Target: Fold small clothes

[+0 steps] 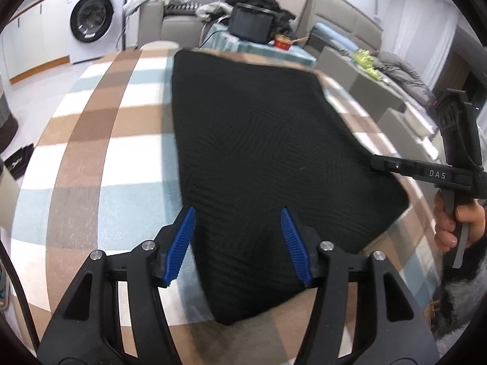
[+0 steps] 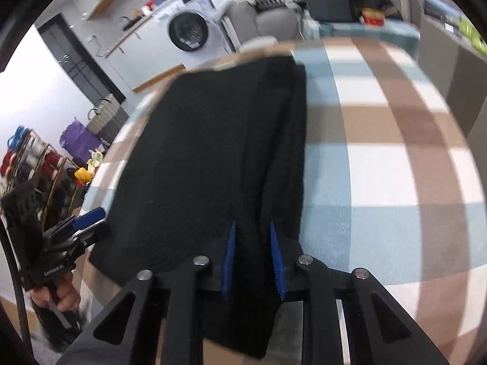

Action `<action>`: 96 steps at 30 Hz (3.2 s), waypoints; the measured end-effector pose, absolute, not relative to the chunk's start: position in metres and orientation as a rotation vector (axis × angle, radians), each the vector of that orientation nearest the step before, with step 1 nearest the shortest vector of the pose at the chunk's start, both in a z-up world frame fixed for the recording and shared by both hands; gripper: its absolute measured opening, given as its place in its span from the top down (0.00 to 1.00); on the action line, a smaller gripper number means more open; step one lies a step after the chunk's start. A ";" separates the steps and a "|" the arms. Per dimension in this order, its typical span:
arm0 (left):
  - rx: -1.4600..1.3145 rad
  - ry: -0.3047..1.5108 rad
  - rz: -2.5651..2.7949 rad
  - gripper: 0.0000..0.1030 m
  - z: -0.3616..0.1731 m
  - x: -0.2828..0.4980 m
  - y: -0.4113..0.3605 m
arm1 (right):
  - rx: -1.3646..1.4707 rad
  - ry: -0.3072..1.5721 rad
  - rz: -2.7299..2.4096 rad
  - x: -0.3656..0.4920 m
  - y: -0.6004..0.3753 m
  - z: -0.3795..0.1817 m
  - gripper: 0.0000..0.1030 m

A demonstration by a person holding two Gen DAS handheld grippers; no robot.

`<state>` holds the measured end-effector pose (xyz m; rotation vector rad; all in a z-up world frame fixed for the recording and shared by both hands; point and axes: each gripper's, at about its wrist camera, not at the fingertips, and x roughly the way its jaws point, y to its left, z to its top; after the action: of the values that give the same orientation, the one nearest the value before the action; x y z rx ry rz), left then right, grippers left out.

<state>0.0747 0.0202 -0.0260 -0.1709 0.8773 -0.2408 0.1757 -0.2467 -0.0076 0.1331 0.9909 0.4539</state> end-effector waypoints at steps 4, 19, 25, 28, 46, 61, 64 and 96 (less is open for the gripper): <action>-0.127 0.834 -0.336 0.47 -0.015 0.071 -0.004 | 0.120 0.941 0.513 0.159 -0.233 0.009 0.75; -0.054 0.926 -0.363 0.47 -0.037 0.042 0.006 | -0.013 1.007 0.525 0.132 -0.235 -0.013 0.74; -0.099 0.918 -0.246 0.46 -0.034 0.039 0.038 | 0.107 0.992 0.523 0.134 -0.250 -0.011 0.62; -0.116 0.924 -0.244 0.46 -0.038 0.037 0.045 | 0.115 0.982 0.508 0.134 -0.248 -0.010 0.61; -0.110 0.928 -0.248 0.65 -0.053 0.089 0.021 | 0.083 0.959 0.423 0.168 -0.232 -0.028 0.76; -0.106 0.690 -0.111 0.15 -0.014 0.070 0.046 | 0.038 0.732 0.418 0.137 -0.243 0.014 0.05; -0.087 0.645 -0.085 0.07 -0.007 0.066 0.050 | 0.023 0.662 0.434 0.129 -0.241 0.021 0.00; -0.056 0.448 -0.007 0.01 -0.002 0.023 0.039 | 0.023 0.412 0.448 0.075 -0.237 0.018 0.00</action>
<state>0.0227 0.0387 -0.0022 -0.0561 0.4483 -0.0075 0.0750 -0.2371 0.0176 0.0232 0.4122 0.4485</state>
